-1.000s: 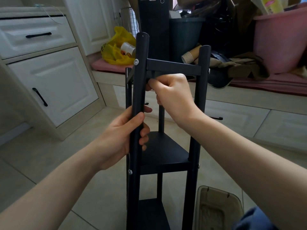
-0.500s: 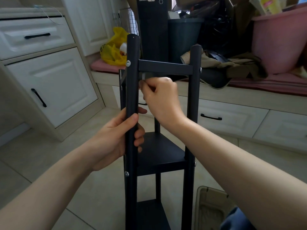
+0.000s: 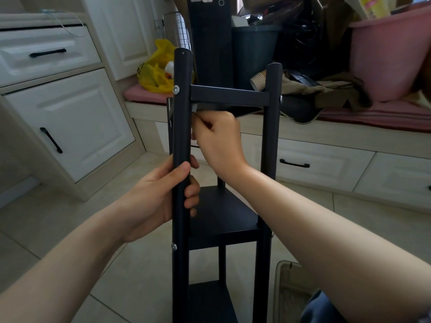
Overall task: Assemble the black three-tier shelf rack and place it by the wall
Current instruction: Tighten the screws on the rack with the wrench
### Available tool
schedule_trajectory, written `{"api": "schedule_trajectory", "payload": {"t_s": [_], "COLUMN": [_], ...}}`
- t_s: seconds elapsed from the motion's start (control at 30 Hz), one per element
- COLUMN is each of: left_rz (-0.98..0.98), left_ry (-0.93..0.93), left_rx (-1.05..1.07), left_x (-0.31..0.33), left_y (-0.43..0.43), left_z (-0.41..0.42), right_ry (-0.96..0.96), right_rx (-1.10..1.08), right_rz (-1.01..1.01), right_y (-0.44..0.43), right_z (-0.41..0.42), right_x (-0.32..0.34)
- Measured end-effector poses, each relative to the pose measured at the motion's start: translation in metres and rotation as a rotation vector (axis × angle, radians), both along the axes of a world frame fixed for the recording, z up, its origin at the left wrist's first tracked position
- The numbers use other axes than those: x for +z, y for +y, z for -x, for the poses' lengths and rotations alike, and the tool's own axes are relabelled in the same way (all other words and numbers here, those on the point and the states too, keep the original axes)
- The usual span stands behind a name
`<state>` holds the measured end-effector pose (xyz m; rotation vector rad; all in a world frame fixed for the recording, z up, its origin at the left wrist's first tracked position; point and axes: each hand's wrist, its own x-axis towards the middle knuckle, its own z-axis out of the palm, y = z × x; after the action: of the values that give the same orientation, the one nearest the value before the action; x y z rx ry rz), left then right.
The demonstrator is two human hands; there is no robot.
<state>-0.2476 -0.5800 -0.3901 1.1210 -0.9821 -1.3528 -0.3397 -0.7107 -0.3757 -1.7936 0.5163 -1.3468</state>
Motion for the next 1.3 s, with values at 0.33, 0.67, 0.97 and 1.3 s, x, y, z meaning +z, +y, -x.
{"api": "schedule_trajectory", "payload": {"t_s": [0.33, 0.67, 0.97, 1.3], "left_rz": [0.001, -0.009, 0.003, -0.012], "left_ry": [-0.015, -0.021, -0.035, -0.028], "left_rx": [0.003, -0.015, -0.040, -0.026], "left_x": [0.002, 0.002, 0.002, 0.002], "left_y": [-0.001, -0.002, -0.003, -0.002], "left_z": [0.007, 0.008, 0.014, 0.014], "right_ry": [0.075, 0.191, 0.102, 0.099], "right_rx": [0.046, 0.009, 0.019, 0.035], "right_rz": [-0.051, 0.014, -0.036, -0.027], "right_y": [-0.002, -0.003, 0.000, 0.000], "right_z": [0.030, 0.053, 0.048, 0.037], "right_x": [0.006, 0.012, 0.017, 0.010]}}
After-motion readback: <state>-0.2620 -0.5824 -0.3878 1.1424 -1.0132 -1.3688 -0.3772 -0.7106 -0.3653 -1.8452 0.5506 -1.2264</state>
